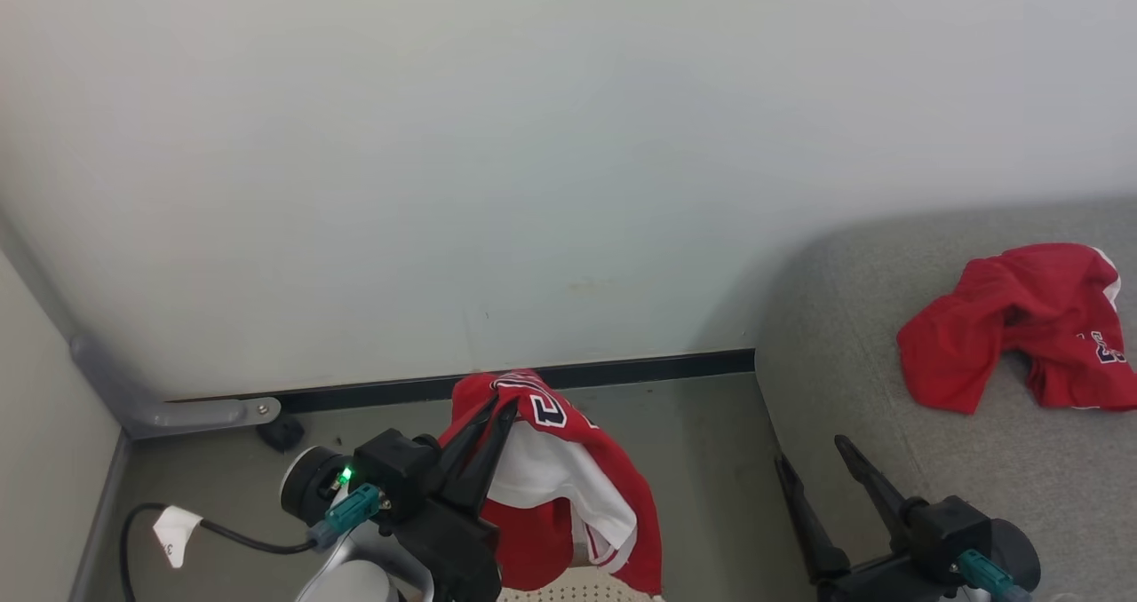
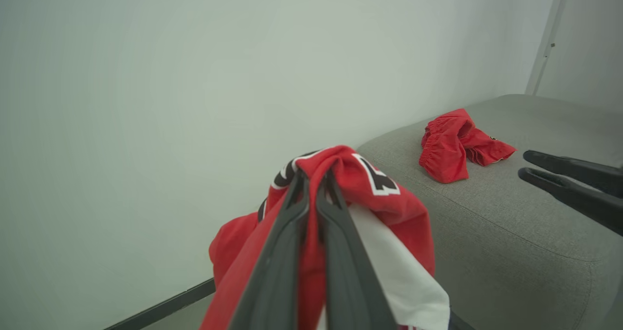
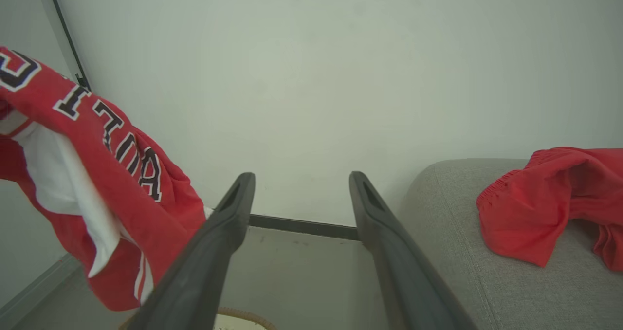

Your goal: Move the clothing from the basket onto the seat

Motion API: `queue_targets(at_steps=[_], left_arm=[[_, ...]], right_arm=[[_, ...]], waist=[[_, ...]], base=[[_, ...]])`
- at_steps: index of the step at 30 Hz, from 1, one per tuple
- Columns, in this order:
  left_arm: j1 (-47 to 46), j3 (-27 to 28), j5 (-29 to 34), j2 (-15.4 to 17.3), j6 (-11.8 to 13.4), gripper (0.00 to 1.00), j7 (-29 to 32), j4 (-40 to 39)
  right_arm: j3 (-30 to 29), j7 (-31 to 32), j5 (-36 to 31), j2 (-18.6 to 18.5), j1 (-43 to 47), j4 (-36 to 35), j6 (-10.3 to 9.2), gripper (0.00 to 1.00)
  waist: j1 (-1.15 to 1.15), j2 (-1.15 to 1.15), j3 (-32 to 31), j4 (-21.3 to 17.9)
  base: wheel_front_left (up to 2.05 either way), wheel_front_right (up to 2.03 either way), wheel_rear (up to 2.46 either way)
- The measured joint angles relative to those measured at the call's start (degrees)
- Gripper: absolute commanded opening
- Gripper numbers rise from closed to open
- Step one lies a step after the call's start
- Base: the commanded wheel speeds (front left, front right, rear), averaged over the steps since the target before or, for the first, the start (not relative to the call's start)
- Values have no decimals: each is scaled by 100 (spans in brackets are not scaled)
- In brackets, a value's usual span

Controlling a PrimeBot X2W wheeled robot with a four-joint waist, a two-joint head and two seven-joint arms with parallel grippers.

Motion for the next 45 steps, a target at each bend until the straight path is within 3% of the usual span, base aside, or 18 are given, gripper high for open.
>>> queue_targets(at_steps=[14,25,37,38,39,40,41,42,45], left_arm=[[-36,-85,-8,-15,-1,0,361,-532],[-74,-158,-26,-41,0,0,608,-773],[-155,-223,-44,-99,7,0,810,-979],[-157,-229,-44,-104,7,0,829,-990],[-157,-232,-47,-111,8,0,859,-1000],[-157,-233,-49,-115,8,0,862,-1006],[-157,-233,-51,-119,8,0,877,-1020],[-157,-233,-51,-120,8,0,878,-1027],[-157,-232,-60,-116,11,0,909,-1045]], right_arm=[[1135,66,-345,76,-430,244,298,100],[2390,85,-230,71,-1155,738,303,100],[3174,58,219,186,-1940,1617,303,98],[3218,57,256,196,-1982,1674,303,75],[3259,56,304,202,-2028,1740,303,43],[3296,52,371,205,-2057,1781,303,31],[3339,52,430,208,-2079,1823,303,8],[3378,49,472,215,-2104,1873,303,0],[3460,10,578,216,-2147,1964,304,0]], waist=[[1,0,60,-66],[1,0,118,12],[1,0,187,96],[1,1,195,103],[1,0,202,111],[1,0,210,119],[1,0,217,125],[1,0,223,131],[1,0,242,138]], base=[[0,0,0],[0,0,0],[0,0,0],[0,0,0],[0,0,0],[0,0,0],[0,0,0],[0,0,0],[0,0,0]])
